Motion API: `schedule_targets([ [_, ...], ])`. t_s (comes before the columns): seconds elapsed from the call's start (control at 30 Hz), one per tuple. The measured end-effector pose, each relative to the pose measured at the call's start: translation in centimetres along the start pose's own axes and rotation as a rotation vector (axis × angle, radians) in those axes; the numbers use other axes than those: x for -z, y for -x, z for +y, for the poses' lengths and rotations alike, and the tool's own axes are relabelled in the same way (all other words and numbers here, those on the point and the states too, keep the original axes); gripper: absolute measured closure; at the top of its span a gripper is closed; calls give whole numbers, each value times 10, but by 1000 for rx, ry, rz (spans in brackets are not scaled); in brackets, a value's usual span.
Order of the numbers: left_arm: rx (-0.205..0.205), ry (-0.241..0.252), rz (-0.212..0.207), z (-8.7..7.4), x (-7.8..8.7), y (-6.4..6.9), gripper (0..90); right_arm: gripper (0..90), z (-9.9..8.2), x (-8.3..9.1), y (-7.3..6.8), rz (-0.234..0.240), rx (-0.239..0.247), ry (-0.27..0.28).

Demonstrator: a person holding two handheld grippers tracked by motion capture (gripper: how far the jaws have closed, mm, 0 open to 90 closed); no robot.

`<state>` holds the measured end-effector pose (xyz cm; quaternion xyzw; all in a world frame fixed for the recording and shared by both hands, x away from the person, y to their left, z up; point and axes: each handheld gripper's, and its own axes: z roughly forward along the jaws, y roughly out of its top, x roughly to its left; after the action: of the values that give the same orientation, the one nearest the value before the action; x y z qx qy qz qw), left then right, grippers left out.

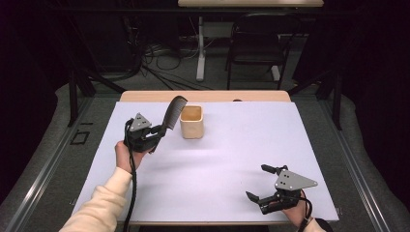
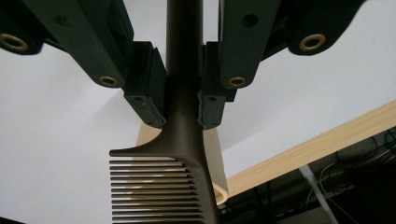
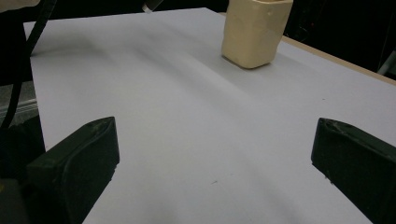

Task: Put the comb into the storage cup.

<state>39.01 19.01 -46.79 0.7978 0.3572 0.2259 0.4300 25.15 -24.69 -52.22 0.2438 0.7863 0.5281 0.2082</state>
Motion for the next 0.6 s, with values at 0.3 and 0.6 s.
schedule_targets([
  [0.3, 2, 19, 2, 11, -5, -3, 722, 6, 0, 0, 0, -2, 1, 3],
  [0.6, 23, 53, 20, 18, -8, -8, 722, 6, 0, 0, 0, -2, 1, 7],
])
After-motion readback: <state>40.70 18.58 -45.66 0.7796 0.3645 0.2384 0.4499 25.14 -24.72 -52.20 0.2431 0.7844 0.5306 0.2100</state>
